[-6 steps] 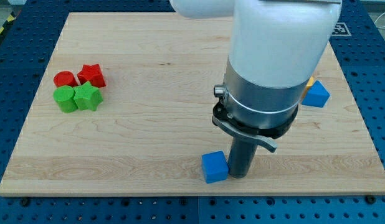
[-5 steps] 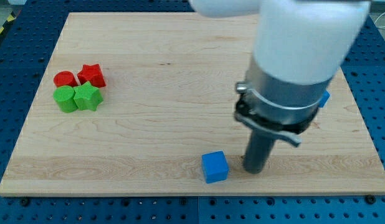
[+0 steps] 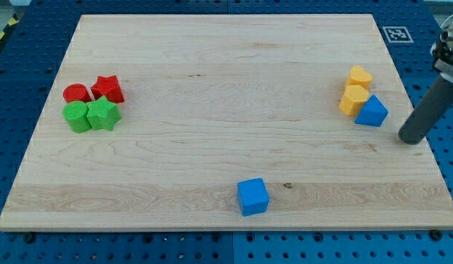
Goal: Move your arm closer to the blue triangle
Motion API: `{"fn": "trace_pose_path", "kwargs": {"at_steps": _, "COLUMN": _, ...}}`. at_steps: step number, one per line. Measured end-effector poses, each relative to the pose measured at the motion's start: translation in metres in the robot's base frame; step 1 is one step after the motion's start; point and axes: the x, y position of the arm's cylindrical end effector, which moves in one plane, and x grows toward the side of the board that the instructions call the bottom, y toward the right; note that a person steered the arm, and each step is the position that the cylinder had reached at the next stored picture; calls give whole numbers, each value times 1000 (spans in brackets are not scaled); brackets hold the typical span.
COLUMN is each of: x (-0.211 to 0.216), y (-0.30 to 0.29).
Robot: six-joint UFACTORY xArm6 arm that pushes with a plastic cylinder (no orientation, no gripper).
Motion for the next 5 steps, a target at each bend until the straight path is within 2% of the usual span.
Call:
{"fn": "trace_pose_path", "kwargs": {"at_steps": 2, "x": -52, "y": 1}}
{"fn": "trace_pose_path", "kwargs": {"at_steps": 3, "x": -58, "y": -2}}
{"fn": "trace_pose_path", "kwargs": {"at_steps": 5, "x": -34, "y": -19}}
